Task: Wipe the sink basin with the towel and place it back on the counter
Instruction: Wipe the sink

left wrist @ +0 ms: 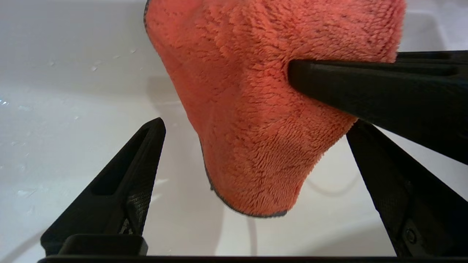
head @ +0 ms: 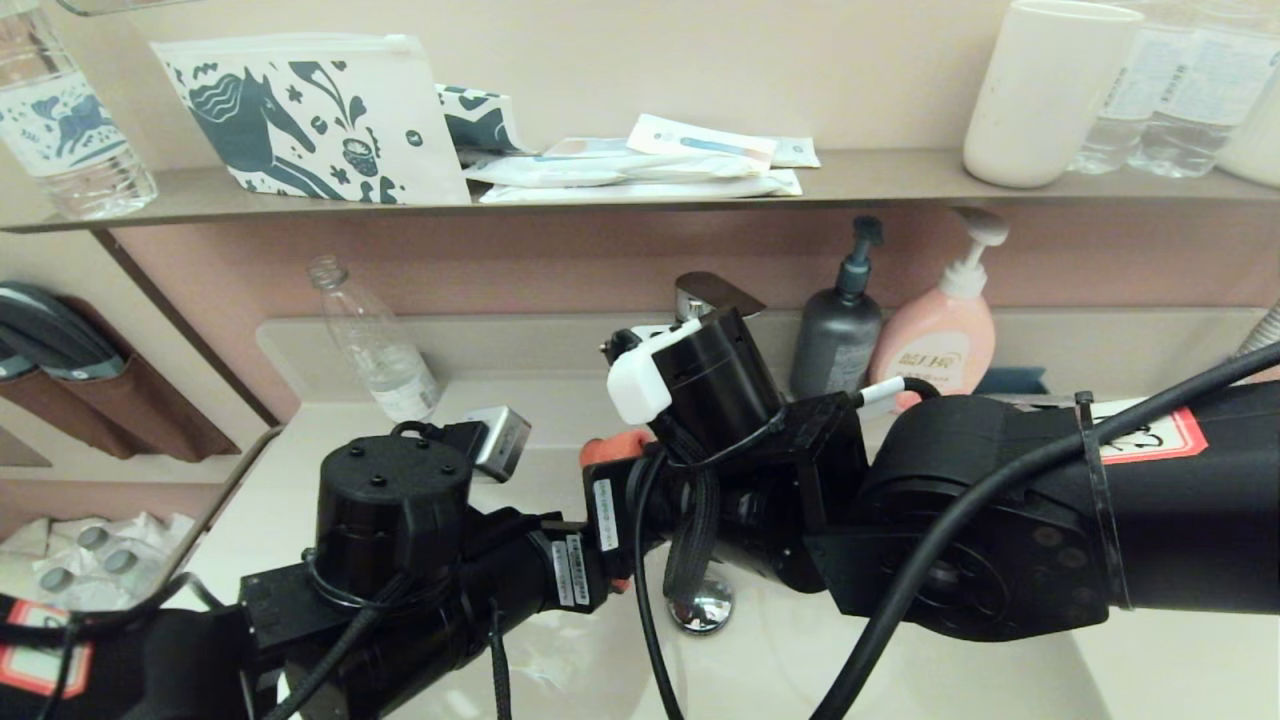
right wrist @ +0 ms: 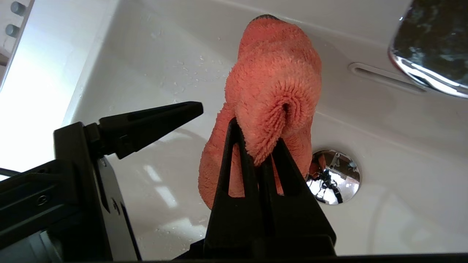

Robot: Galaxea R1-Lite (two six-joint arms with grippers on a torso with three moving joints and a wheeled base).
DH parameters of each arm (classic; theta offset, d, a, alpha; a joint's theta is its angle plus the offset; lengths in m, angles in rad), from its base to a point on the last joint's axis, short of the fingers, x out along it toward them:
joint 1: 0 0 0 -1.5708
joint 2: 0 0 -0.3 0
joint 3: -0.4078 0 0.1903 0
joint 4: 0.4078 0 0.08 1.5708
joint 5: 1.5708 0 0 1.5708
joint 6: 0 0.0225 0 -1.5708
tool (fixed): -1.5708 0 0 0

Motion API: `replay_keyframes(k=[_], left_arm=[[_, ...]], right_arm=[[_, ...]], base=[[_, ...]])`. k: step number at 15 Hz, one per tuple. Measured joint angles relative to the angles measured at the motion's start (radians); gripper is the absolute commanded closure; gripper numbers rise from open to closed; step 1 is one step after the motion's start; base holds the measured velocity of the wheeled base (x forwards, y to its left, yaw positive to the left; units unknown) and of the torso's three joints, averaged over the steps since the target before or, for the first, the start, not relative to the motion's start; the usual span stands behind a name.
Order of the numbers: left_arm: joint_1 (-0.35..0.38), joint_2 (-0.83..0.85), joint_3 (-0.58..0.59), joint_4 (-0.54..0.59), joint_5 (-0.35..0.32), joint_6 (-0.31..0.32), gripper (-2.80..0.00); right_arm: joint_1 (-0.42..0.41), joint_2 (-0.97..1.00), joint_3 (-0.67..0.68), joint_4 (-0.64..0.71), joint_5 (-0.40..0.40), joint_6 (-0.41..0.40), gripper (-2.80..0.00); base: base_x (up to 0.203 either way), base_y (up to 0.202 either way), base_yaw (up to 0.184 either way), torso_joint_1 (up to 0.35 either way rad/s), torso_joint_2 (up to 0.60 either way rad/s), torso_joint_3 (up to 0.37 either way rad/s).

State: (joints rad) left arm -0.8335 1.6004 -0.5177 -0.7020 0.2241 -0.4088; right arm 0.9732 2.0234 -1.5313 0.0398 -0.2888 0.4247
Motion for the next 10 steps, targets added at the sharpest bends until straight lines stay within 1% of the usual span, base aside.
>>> replay_keyframes(k=[2, 3, 5, 6, 7, 10], left_arm=[[-0.010, -0.001, 0.007, -0.017, -0.016, -0.002, 0.00], [-0.019, -0.004, 0.009, -0.015, -0.018, -0.001, 0.00], [-0.037, -0.010, 0.014, -0.011, -0.018, 0.001, 0.00], [-0.059, -0.011, 0.012, -0.024, -0.037, 0.006, 0.00], [-0.063, -0.015, 0.019, -0.021, -0.038, 0.006, 0.00], [-0.064, -0.027, 0.027, -0.016, -0.029, 0.003, 0.00]], right_arm=[[0.002, -0.001, -0.001, 0.016, 0.002, 0.016, 0.00], [0.003, -0.003, -0.005, 0.036, 0.002, 0.037, 0.00], [0.004, -0.011, -0.008, 0.059, 0.003, 0.047, 0.00], [0.005, -0.014, -0.014, 0.046, 0.000, 0.051, 0.00], [0.010, -0.012, -0.003, 0.071, 0.002, 0.051, 0.00], [0.016, -0.010, -0.006, 0.069, 0.001, 0.058, 0.00]], base=[[0.000, 0.000, 0.000, 0.000, 0.00, 0.000], [0.000, 0.000, 0.000, 0.000, 0.00, 0.000], [0.000, 0.000, 0.000, 0.000, 0.00, 0.000], [0.000, 0.000, 0.000, 0.000, 0.00, 0.000], [0.000, 0.000, 0.000, 0.000, 0.00, 0.000], [0.000, 0.000, 0.000, 0.000, 0.00, 0.000]])
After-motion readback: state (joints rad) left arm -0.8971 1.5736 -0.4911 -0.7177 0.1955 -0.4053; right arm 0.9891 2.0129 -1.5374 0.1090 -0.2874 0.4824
